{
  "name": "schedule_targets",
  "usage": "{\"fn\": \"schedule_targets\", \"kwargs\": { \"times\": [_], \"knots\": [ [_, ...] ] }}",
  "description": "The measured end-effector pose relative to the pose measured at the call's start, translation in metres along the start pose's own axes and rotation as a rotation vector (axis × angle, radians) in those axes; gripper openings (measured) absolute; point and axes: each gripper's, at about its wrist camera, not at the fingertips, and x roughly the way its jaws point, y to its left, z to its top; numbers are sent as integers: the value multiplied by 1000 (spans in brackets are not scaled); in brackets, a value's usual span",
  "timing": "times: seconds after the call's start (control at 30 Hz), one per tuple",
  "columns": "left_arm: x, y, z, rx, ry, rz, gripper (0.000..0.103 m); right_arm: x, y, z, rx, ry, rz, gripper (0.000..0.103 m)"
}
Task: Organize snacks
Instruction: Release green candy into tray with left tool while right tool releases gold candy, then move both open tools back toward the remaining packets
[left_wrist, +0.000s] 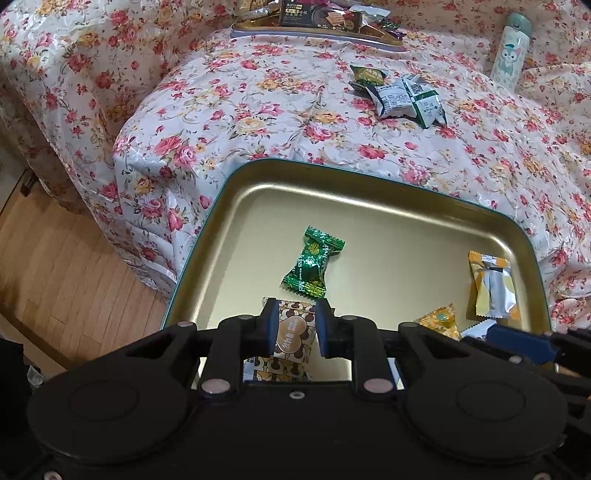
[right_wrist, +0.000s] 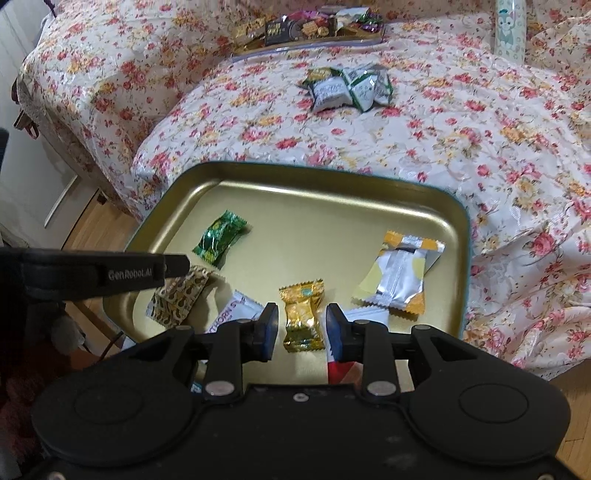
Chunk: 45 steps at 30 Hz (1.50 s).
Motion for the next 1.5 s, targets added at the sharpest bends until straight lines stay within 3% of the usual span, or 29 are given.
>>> {"fn": "schedule_targets", "kwargs": {
  "times": [0.13, 0.43, 0.93, 1.07, 1.27, 1.5],
  "knots": [
    [-4, -2, -2, 6, -18, 9, 30, -9, 0, 4, 3, -59, -48, 32],
    [-17, -9, -7, 28, -96, 13, 30, -41, 0, 13, 36, -286, -209, 32],
    [-20, -6, -10, 14, -139, -25, 30, -42, 0, 0, 123, -384, -243, 33],
    [-20, -4, 7, 41, -181, -43, 32, -39, -3, 0, 102, -409, -229, 35],
    [-26, 1, 50, 123, -329, 16, 33, -37, -13, 16, 77, -452, -214, 37],
    [-17, 12, 98, 115, -382, -14, 33, -34, -21, 53, 9, -492, -196, 42]
  ]
}}
